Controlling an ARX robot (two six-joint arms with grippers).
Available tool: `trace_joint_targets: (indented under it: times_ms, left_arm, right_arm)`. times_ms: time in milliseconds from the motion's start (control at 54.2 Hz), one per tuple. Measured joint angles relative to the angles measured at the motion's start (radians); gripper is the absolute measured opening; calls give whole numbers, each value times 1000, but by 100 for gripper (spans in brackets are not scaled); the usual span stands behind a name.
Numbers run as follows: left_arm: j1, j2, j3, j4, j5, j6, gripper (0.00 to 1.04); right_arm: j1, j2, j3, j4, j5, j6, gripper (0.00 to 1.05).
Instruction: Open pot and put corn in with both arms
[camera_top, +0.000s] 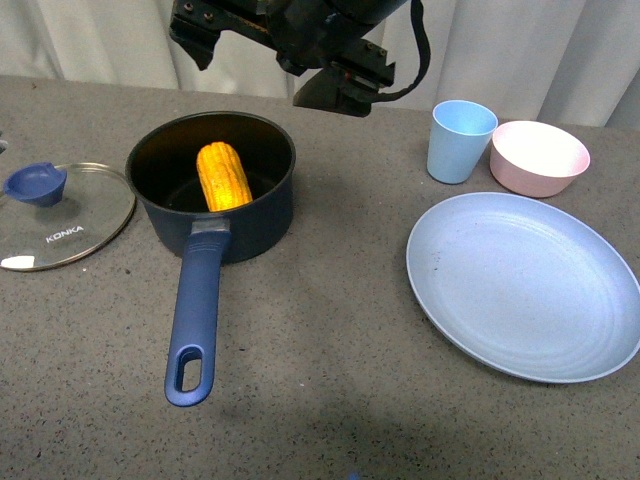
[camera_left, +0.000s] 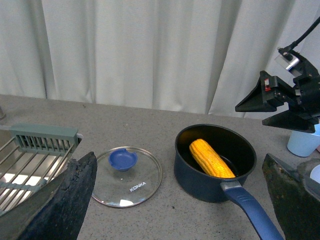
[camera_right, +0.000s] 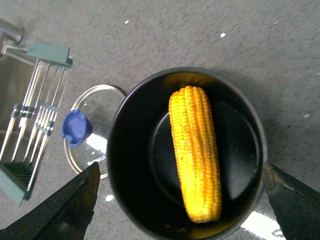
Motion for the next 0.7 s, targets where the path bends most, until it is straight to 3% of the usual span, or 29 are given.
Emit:
trace_joint_targets:
  times_ms: [332,701]
  left_arm:
    - [0,0,0,0,0,0,98]
    - [0,0,0,0,0,0,98]
  right_arm:
    - [-85,-291,-390,290,327,-240,95]
    - [-227,-605,-846,514,477,-422,95]
